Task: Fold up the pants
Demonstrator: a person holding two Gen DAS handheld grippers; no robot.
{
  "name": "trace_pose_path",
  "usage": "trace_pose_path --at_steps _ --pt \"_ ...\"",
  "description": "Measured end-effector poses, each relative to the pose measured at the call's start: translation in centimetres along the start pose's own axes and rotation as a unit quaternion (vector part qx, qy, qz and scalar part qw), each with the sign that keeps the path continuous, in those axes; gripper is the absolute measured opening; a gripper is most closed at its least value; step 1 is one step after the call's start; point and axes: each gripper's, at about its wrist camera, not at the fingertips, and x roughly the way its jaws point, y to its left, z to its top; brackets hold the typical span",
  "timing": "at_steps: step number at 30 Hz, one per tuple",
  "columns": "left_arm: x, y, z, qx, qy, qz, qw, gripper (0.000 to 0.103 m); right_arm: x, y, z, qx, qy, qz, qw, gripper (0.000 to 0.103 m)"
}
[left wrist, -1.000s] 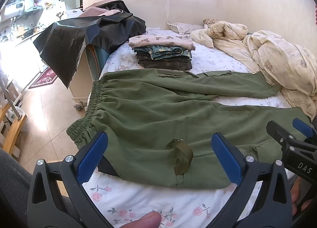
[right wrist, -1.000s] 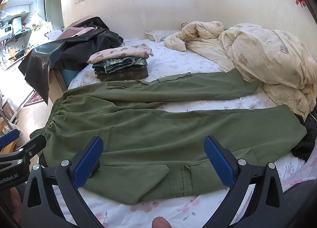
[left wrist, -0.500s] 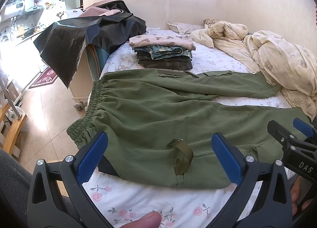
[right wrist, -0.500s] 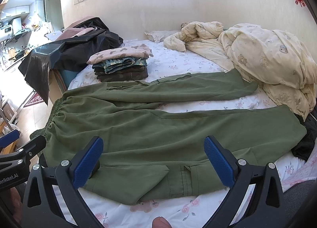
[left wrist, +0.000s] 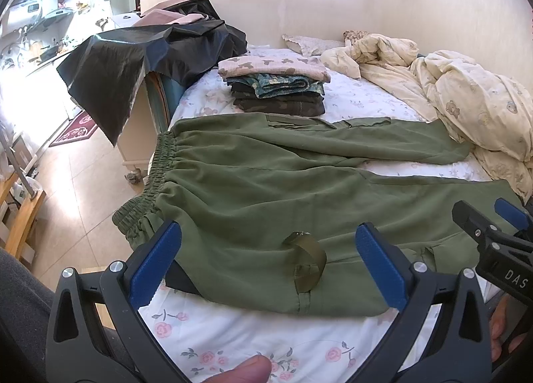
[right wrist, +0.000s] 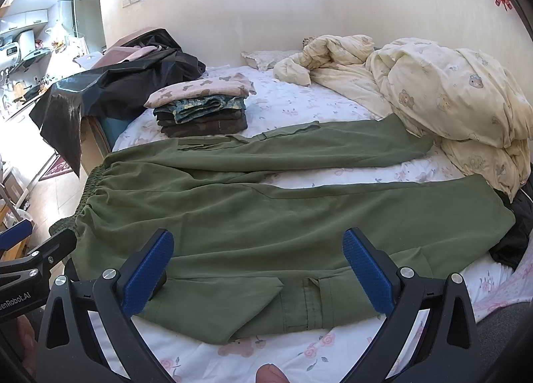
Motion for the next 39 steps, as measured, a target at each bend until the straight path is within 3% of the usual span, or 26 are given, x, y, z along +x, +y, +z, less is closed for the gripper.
trace_pose_path --at_steps 39 --pt "-0.01 0.04 0.17 0.000 0.005 0.002 1.0000 0.103 -0.31 -0.59 0.11 0.004 0.000 -0.001 1.000 0.103"
